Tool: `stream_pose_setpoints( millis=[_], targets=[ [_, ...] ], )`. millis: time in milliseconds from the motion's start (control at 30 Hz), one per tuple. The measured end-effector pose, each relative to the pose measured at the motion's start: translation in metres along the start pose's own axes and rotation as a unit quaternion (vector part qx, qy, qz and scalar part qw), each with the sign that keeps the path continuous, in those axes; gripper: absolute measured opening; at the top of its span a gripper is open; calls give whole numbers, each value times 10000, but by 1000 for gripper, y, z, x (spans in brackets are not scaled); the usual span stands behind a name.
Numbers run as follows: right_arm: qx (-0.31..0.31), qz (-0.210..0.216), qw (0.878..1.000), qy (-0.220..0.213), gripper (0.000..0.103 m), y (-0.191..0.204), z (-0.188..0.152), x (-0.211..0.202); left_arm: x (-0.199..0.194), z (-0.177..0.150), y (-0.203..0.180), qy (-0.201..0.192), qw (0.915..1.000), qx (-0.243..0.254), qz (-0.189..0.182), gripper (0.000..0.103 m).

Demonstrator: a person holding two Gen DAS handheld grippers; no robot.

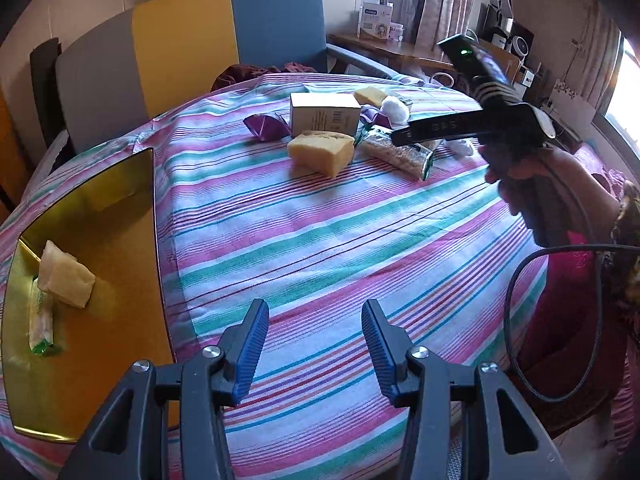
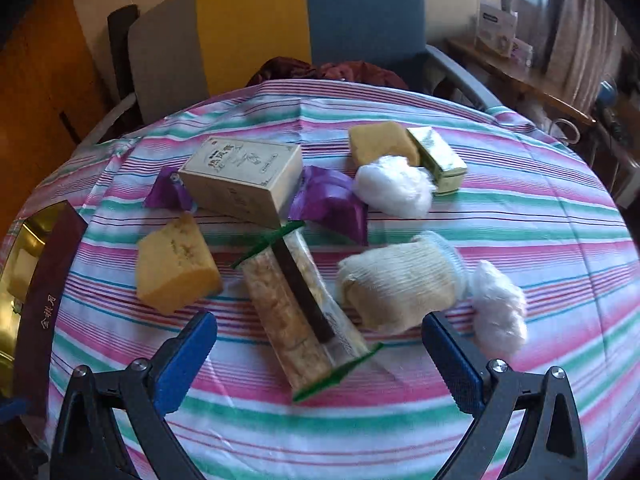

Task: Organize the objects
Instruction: 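Grasp the rice cracker packet with the right tool while the left tool grasps another yellow sponge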

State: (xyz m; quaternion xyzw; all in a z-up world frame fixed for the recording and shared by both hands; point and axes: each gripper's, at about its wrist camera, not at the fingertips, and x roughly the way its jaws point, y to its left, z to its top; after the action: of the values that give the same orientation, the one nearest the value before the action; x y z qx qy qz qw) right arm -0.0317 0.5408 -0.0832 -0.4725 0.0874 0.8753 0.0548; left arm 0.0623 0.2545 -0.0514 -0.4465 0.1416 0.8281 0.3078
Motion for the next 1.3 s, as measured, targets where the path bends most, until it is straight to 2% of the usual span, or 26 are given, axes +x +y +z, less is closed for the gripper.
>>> stream_pose_setpoints(
  millis=[67, 200, 300, 333, 367, 533, 567, 600, 667, 700, 733, 767, 800, 833, 900, 967, 1133, 1300],
  targets=[
    [44, 156, 9998, 94, 103, 2, -1, 5, 2, 1, 0, 11, 10000, -18, 40, 49],
    [-293, -106, 9995, 64, 102, 11, -10, 6, 10, 5, 0, 81, 9999, -98, 31, 49],
    [-456, -326, 9984, 96, 89, 15, -12, 7, 16, 10, -3, 92, 9999, -82, 36, 49],
    [-457, -371, 9982, 111, 73, 15, -12, 7, 18, 12, -4, 95, 9999, -53, 73, 49],
    [-406, -325, 9985, 163, 41, 13, -12, 6, 19, 14, -6, 96, 9999, -27, 101, 49],
    [10, 365, 9987, 357, 40, -1, -14, 4, 30, 29, -5, 75, 9998, -105, 116, 49],
    [82, 638, 9969, 444, 42, -2, -15, 4, 33, 32, -4, 74, 9998, -138, 131, 49],
    [147, 692, 9962, 498, 48, -1, -16, 6, 36, 34, -3, 87, 9997, -160, 175, 49],
    [117, 450, 9972, 592, 95, 2, -17, 12, 43, 40, -2, 128, 9993, -211, 268, 49],
    [44, 309, 9979, 574, 100, 3, -17, 15, 46, 43, -2, 144, 9992, -253, 273, 49],
    [3, 272, 9980, 571, 99, 5, -16, 18, 48, 45, -1, 158, 9991, -278, 272, 49],
    [-10, 327, 9978, 578, 90, 6, -16, 19, 51, 48, -1, 172, 9990, -313, 269, 49],
    [-9, 386, 9976, 581, 79, 6, -17, 19, 54, 51, -1, 178, 9989, -338, 262, 49],
    [-27, 395, 9973, 615, 54, 7, -18, 19, 58, 55, -1, 187, 9988, -358, 266, 49],
    [-136, 244, 9974, 658, 52, 8, -19, 16, 64, 63, -2, 199, 9986, -374, 302, 49],
    [-14, 305, 9965, 774, 49, 5, -21, 13, 72, 73, -1, 196, 9985, -448, 262, 49],
    [368, 296, 9944, 940, 49, -13, -37, -1, 99, 107, 1, 111, 9971, -734, 134, 51],
    [384, 363, 9943, 922, 50, -17, -40, -2, 135, 140, -5, 84, 9992, -370, -115, 66]
  ],
)
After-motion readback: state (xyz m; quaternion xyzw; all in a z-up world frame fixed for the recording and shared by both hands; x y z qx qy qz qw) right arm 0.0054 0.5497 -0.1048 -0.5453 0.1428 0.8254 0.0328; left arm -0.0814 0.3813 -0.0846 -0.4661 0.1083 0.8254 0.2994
